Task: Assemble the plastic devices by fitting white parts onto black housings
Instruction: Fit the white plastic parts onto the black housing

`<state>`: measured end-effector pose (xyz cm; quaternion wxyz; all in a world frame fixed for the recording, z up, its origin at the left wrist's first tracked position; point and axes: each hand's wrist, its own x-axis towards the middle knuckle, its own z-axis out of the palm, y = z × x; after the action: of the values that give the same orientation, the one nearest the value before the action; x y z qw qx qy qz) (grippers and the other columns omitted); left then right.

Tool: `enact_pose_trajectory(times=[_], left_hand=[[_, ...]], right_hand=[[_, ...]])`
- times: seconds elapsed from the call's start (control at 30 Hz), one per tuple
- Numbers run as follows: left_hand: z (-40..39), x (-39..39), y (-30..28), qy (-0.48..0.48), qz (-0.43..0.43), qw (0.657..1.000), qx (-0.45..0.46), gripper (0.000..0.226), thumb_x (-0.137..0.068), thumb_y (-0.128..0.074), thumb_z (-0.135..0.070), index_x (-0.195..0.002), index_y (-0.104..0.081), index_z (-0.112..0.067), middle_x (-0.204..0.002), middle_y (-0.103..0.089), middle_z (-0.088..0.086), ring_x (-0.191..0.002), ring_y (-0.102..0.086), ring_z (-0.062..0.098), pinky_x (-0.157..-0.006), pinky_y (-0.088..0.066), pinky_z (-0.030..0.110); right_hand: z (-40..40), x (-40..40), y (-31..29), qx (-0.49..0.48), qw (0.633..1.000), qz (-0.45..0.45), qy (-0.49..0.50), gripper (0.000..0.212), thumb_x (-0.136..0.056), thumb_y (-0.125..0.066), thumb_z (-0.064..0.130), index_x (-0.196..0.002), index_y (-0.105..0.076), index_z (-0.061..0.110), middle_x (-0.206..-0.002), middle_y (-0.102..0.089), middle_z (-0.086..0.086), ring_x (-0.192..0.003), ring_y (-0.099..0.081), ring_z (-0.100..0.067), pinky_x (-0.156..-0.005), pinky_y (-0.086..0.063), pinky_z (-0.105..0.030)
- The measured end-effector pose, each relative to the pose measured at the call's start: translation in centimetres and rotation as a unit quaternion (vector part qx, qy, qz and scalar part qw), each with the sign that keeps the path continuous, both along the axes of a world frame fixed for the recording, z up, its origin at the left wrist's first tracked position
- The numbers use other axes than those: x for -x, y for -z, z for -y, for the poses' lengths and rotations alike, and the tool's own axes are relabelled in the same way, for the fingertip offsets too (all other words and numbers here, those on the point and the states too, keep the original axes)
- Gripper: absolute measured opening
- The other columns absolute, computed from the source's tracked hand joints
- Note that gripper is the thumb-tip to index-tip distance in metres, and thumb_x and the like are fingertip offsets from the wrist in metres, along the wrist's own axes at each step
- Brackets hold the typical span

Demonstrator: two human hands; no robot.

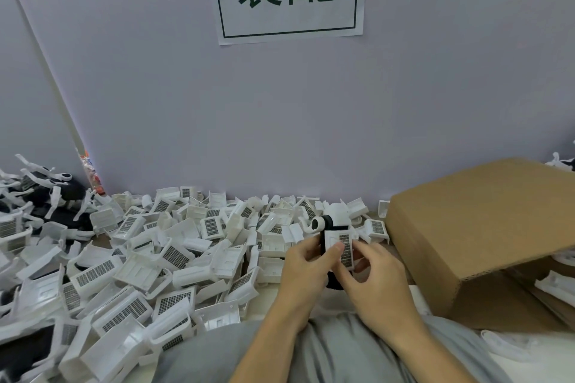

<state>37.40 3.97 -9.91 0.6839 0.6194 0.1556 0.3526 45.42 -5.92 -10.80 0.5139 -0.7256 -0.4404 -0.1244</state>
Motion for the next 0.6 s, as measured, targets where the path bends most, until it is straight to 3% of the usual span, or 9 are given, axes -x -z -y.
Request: enact_pose_trajectory(times=[0.17, 0.27, 0.33, 0.4, 0.5, 0.6], left_hand=[[0.05, 0.14, -0.18, 0.006, 0.012, 1.0, 0.025, 0.013, -0.095, -0.067, -0.016, -0.099, -0.079, -0.011, -0.082, -0.077, 0.004, -0.064, -0.07, 0.008, -0.053, -0.05, 0.015], [-0.34, -0.07, -0.01, -0.039, 0.013, 0.998, 0.05, 0.018, -0.096, -0.066, -0.02, -0.085, -0.08, -0.018, -0.088, -0.079, 0.006, -0.08, -0.075, 0.016, -0.069, -0.057, 0.023], [-0.36, -0.12, -0.08, -0.048, 0.013, 0.998, 0.045, 0.019, -0.097, -0.064, -0.021, -0.088, -0.079, -0.018, -0.091, -0.079, 0.004, -0.085, -0.075, 0.014, -0.073, -0.056, 0.022], [-0.16, -0.08, -0.17, -0.023, 0.011, 0.999, 0.033, 0.017, -0.098, -0.062, -0.022, -0.098, -0.077, -0.014, -0.097, -0.079, 0.005, -0.092, -0.075, 0.016, -0.075, -0.056, 0.024], [0.13, -0.05, -0.16, 0.02, 0.003, 1.0, 0.003, 0.019, -0.1, -0.059, -0.017, -0.104, -0.073, -0.005, -0.096, -0.076, 0.013, -0.088, -0.072, 0.023, -0.08, -0.058, 0.042], [0.43, -0.05, -0.25, 0.044, -0.013, 0.999, -0.023, 0.018, -0.101, -0.056, -0.012, -0.103, -0.071, -0.002, -0.086, -0.074, 0.007, -0.082, -0.07, 0.018, -0.076, -0.057, 0.039]], right_hand=[[0.05, 0.35, -0.3, 0.0, 1.0, -0.003, -0.019, 0.019, -0.083, -0.079, 0.031, -0.096, -0.067, 0.039, -0.083, -0.06, 0.016, -0.086, -0.059, 0.001, -0.072, -0.041, -0.004], [0.06, 0.27, -0.14, 0.008, 0.998, -0.031, -0.06, 0.026, -0.083, -0.08, 0.021, -0.107, -0.075, 0.027, -0.092, -0.067, 0.015, -0.089, -0.062, -0.001, -0.076, -0.045, -0.009], [0.04, 0.22, -0.08, -0.002, 0.996, -0.063, -0.069, 0.021, -0.088, -0.075, 0.02, -0.108, -0.076, 0.023, -0.095, -0.07, 0.014, -0.091, -0.065, -0.003, -0.08, -0.05, -0.017], [-0.01, 0.02, -0.12, -0.018, 0.988, -0.128, -0.079, 0.013, -0.093, -0.068, 0.022, -0.103, -0.077, 0.02, -0.093, -0.074, 0.01, -0.091, -0.068, -0.005, -0.083, -0.052, -0.024], [0.12, -0.2, -0.36, -0.052, 0.953, -0.269, -0.13, 0.02, -0.098, -0.059, 0.025, -0.099, -0.077, 0.015, -0.091, -0.077, -0.001, -0.091, -0.072, -0.015, -0.083, -0.055, -0.033], [0.19, -0.26, -0.59, -0.079, 0.926, -0.335, -0.154, 0.024, -0.096, -0.058, 0.027, -0.096, -0.075, 0.01, -0.088, -0.077, -0.006, -0.086, -0.073, -0.016, -0.07, -0.053, -0.023]])
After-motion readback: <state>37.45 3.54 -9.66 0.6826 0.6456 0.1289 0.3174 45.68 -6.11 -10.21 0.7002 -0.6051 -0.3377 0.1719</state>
